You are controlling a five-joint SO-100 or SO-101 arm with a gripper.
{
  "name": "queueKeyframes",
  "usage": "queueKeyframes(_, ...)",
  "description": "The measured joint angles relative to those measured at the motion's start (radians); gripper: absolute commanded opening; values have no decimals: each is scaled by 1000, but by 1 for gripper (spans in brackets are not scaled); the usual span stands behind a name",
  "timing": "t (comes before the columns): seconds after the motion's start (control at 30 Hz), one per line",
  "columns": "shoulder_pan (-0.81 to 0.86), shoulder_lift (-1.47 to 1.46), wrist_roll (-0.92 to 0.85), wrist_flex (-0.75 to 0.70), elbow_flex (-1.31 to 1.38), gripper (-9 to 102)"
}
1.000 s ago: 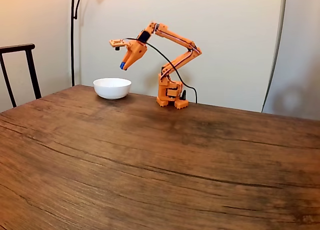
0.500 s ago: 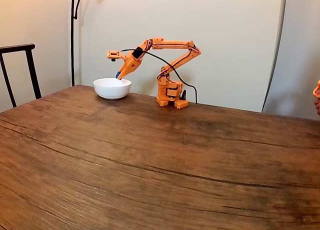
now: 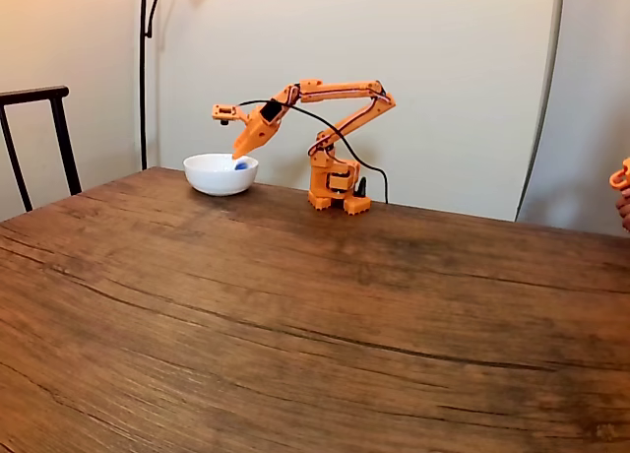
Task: Grasp the cube and drop it in the bowl
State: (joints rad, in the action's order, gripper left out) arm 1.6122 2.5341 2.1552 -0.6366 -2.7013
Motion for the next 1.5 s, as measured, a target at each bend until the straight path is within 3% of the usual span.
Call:
queueKeyframes(0.17, -11, 0, 0, -20, 0, 23)
queueKeyframes(0.4, -123, 6, 0, -206, 104, 0)
queueKeyframes(0.63, -330, 6, 0, -388, 281, -1)
queueKeyframes(0.8, -565, 9, -55, -471, 359, -1)
queueKeyframes(1.2, -1141, 11, -265, -474, 364, -1)
queueKeyframes(1.5, -1312, 14, -272, -351, 290, -1)
